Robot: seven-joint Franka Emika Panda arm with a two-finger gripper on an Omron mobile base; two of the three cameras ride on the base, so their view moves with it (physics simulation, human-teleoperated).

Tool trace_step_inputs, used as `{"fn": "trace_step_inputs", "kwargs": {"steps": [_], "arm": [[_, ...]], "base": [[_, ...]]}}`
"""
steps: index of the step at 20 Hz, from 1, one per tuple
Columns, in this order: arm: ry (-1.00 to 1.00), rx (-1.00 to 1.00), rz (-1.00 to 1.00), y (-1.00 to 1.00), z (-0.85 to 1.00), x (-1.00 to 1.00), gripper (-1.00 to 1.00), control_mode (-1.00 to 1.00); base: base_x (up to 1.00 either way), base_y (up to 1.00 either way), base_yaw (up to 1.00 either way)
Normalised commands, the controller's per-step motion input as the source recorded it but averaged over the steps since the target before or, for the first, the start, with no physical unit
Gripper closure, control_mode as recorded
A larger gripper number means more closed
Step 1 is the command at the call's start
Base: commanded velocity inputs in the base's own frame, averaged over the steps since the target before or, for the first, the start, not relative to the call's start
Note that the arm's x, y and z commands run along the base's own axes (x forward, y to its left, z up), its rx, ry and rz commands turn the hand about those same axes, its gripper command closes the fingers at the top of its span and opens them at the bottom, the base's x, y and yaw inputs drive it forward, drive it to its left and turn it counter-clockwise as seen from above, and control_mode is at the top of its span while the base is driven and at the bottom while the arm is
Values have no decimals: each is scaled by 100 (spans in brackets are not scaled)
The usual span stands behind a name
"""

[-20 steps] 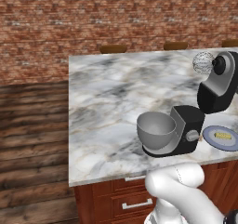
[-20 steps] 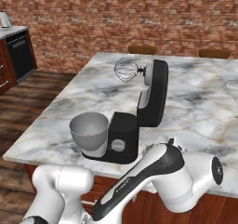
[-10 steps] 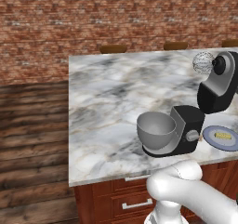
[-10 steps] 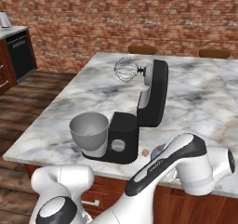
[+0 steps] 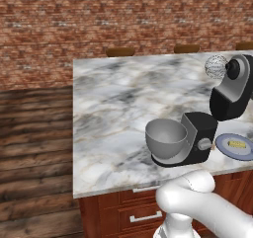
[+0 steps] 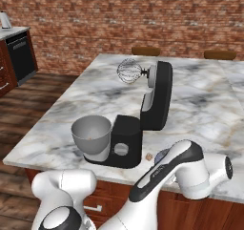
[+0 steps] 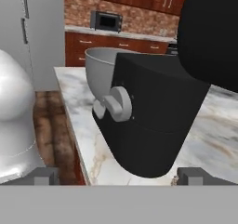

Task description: Add butter and sugar cubes to the stand mixer bowl and then turn on the stand mixer to begin making frosting.

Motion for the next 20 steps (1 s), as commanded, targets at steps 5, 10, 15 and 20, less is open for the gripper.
{"fn": "trace_step_inputs", "kwargs": {"steps": [5, 10, 15, 20], "arm": [[2, -6, 0, 11, -14, 37, -100, -100], [0, -9, 0, 14, -21, 11, -100, -100], [0, -2, 0, 11, -19, 4, -100, -100], [9, 6, 0, 0, -20, 20, -100, -100]], "base": [[0, 0, 0], [0, 0, 0], [0, 0, 0], [0, 0, 0]]}}
